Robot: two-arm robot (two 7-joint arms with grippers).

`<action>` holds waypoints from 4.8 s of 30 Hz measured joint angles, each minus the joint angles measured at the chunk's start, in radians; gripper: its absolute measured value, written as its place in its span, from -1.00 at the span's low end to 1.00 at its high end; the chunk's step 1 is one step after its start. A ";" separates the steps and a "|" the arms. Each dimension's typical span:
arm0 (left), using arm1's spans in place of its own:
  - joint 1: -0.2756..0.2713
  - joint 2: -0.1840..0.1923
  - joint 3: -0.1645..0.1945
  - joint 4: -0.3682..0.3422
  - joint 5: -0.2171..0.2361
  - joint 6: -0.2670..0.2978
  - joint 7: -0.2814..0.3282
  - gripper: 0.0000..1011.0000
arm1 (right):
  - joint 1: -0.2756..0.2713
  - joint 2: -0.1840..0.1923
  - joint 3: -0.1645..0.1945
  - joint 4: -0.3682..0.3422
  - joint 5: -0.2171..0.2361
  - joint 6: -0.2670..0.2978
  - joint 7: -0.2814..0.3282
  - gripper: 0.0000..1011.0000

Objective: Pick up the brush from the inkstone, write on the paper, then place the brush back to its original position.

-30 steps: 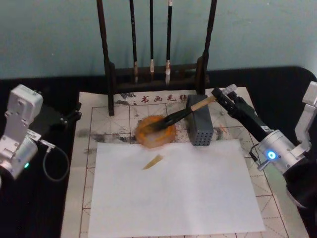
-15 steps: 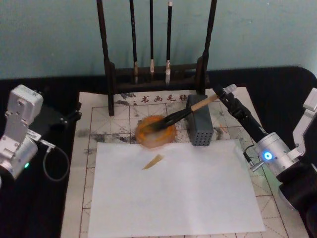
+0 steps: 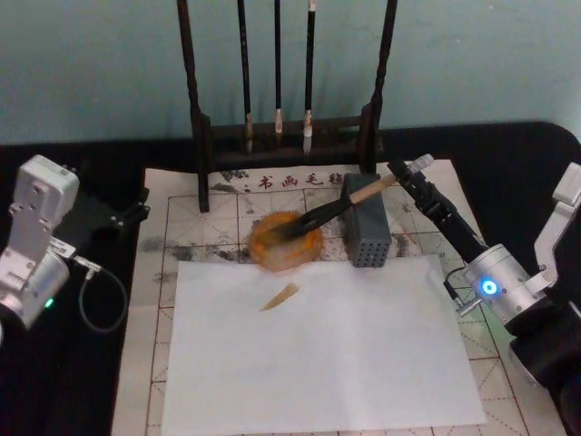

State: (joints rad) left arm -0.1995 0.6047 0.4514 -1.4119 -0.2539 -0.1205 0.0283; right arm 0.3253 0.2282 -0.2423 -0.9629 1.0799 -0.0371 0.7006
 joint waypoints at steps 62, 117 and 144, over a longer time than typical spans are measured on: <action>0.000 0.000 0.000 0.000 0.000 0.000 0.000 0.98 | -0.011 0.001 -0.039 -0.073 0.158 0.116 -0.182 0.98; 0.000 0.000 0.000 0.000 0.000 0.000 0.000 0.98 | -0.004 0.004 -0.056 -0.067 0.176 0.091 -0.191 0.53; 0.000 0.000 0.000 0.000 0.000 0.000 0.000 0.98 | -0.004 0.004 -0.056 -0.067 0.176 0.091 -0.191 -0.65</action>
State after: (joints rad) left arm -0.1995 0.6047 0.4514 -1.4119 -0.2539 -0.1205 0.0283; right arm 0.3217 0.2323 -0.2982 -1.0300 1.2562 0.0537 0.5095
